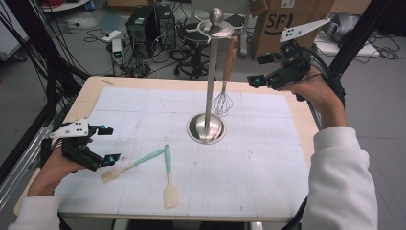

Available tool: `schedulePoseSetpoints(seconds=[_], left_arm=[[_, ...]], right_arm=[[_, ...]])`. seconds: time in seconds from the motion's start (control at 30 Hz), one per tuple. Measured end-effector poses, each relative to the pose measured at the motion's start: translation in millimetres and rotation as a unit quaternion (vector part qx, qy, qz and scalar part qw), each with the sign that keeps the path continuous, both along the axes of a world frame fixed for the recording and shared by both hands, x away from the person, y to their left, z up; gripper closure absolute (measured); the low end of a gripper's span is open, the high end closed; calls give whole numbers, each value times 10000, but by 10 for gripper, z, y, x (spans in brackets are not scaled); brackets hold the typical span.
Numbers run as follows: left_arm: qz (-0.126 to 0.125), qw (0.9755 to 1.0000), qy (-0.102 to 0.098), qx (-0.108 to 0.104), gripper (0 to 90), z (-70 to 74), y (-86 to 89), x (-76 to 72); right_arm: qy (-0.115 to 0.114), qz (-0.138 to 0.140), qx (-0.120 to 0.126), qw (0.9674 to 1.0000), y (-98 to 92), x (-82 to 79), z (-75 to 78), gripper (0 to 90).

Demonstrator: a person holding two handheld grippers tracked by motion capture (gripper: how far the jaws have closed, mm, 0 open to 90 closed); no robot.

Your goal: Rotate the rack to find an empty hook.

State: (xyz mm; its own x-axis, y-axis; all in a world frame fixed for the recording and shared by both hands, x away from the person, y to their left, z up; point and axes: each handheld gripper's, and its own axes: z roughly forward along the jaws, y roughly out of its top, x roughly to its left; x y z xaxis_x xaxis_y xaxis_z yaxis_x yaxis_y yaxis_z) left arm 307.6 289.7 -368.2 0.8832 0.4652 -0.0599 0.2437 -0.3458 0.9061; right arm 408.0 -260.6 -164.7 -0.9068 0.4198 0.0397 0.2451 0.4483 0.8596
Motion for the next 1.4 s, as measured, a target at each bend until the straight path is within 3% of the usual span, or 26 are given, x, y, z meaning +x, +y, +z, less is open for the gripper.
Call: schedulePoseSetpoints(seconds=[0.17, 0.23, 0.3, 0.57, 0.73, 1.4], left_arm=[[-62, 10000, 39, -1, 17, -6, -12, 14], [-66, 10000, 43, -21, 17, -5, -13, 13], [-65, 10000, 45, -22, 17, -2, -8, 12], [-83, 9999, 88, -55, 17, 6, -8, -3], [-86, 9999, 97, -31, 17, 15, -6, -23], [-46, 10000, 55, -22, 17, 33, 39, -32]], right_arm=[[-24, -13, -28, 10000, -49, -35, 98, 63], [-7, 0, -58, 10000, -70, -42, 138, 190], [38, -32, -46, 10000, -87, -52, 177, 227], [179, -144, 58, 9997, -129, -67, 309, 689], [22, -110, -38, 9999, -106, -76, 395, 876], [-62, -158, -60, 9998, 134, 77, 589, 890]])
